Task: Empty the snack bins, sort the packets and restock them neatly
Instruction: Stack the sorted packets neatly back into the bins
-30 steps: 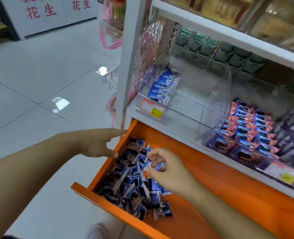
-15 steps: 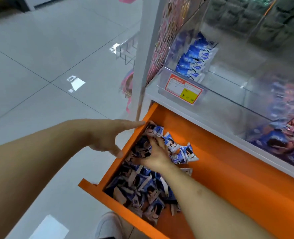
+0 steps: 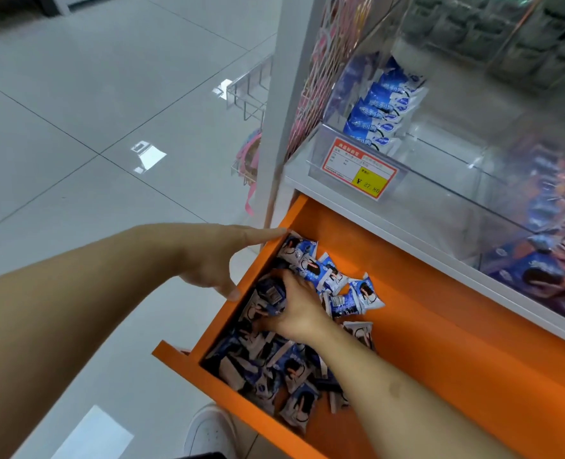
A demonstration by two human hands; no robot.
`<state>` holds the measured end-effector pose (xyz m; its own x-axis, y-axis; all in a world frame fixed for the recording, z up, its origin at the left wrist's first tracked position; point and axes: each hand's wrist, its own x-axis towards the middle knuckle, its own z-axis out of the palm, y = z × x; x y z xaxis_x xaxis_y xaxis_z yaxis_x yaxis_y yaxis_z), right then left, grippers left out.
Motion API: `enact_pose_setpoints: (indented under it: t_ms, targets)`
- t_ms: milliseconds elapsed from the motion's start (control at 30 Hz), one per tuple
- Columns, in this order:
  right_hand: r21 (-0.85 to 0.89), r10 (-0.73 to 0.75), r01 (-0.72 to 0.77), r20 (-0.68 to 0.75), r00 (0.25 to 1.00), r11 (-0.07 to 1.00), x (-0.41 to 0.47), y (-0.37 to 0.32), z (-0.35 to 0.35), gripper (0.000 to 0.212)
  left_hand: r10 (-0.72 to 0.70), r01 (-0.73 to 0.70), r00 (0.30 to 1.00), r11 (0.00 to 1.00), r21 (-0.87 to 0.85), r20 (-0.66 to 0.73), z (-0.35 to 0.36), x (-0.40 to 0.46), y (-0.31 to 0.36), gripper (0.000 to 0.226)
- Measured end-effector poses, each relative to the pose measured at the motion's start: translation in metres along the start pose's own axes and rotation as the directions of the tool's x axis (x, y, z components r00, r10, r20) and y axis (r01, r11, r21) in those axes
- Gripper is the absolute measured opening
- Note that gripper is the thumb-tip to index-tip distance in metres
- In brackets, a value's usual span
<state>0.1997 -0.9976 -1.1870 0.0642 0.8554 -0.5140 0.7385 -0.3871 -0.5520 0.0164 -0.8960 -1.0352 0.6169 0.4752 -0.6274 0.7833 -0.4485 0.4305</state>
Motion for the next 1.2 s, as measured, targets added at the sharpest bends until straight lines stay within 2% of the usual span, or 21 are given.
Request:
enact_pose_setpoints:
  t_ms: [67, 200, 367, 500, 533, 600, 733, 800, 900, 1133, 1200]
  targets:
    - [-0.031, -0.024, 0.025, 0.021, 0.999, 0.999, 0.0, 0.001, 0.005, 0.112, 0.005, -0.005, 1.0, 1.0, 0.002, 0.002, 0.0, 0.0, -0.001, 0.122]
    - [0.054, -0.036, 0.038, -0.044, 0.998, 0.998, -0.007, 0.009, 0.006, 0.079, -0.002, 0.002, 1.0, 1.0, 0.024, 0.003, 0.0, 0.001, 0.001, 0.123]
    - [0.231, -0.006, 0.026, -0.088, 0.996, 0.973, -0.035, 0.004, -0.025, 0.074, -0.012, 0.012, 1.0, 0.999, 0.052, -0.006, -0.004, -0.001, 0.008, 0.12]
    - [0.391, 0.01, 0.018, -0.068, 0.998, 0.92, -0.079, -0.01, -0.067, 0.077, 0.028, -0.018, 0.995, 0.994, 0.107, -0.098, -0.016, -0.008, 0.027, 0.091]
    - [0.415, 0.005, 0.028, -0.079, 0.997, 0.91, -0.092, -0.014, -0.079, 0.073, 0.055, -0.044, 0.989, 0.996, 0.081, -0.14, -0.021, -0.011, 0.035, 0.079]
    - [0.425, 0.014, 0.029, -0.097, 0.995, 0.905, -0.119, -0.02, -0.103, 0.068, 0.103, -0.121, 0.971, 0.99, -0.076, -0.214, -0.028, -0.018, 0.055, 0.054]
    - [0.469, -0.003, 0.073, -0.149, 0.989, 0.88, -0.172, -0.036, -0.149, 0.064, 0.212, -0.292, 0.951, 0.853, -0.433, -0.225, -0.028, -0.04, 0.11, 0.025]
    - [0.48, -0.013, 0.11, -0.201, 0.979, 0.871, -0.196, -0.04, -0.168, 0.067, 0.259, -0.354, 0.933, 0.778, -0.519, -0.248, -0.026, -0.053, 0.138, 0.022]
    - [0.484, -0.023, 0.173, -0.3, 0.954, 0.858, -0.231, -0.039, -0.192, 0.06, 0.239, -0.402, 0.914, 0.646, -0.649, -0.328, -0.028, -0.073, 0.172, 0.019]
    - [0.51, 0.021, 0.242, -0.456, 0.89, 0.826, -0.303, -0.026, -0.223, 0.06, 0.156, -0.473, 0.88, 0.373, -0.798, -0.449, -0.028, -0.107, 0.22, 0.02]
    - [0.494, 0.035, 0.246, -0.492, 0.87, 0.834, -0.315, -0.023, -0.228, 0.053, 0.092, -0.493, 0.861, 0.396, -0.775, -0.501, -0.024, -0.111, 0.225, 0.021]
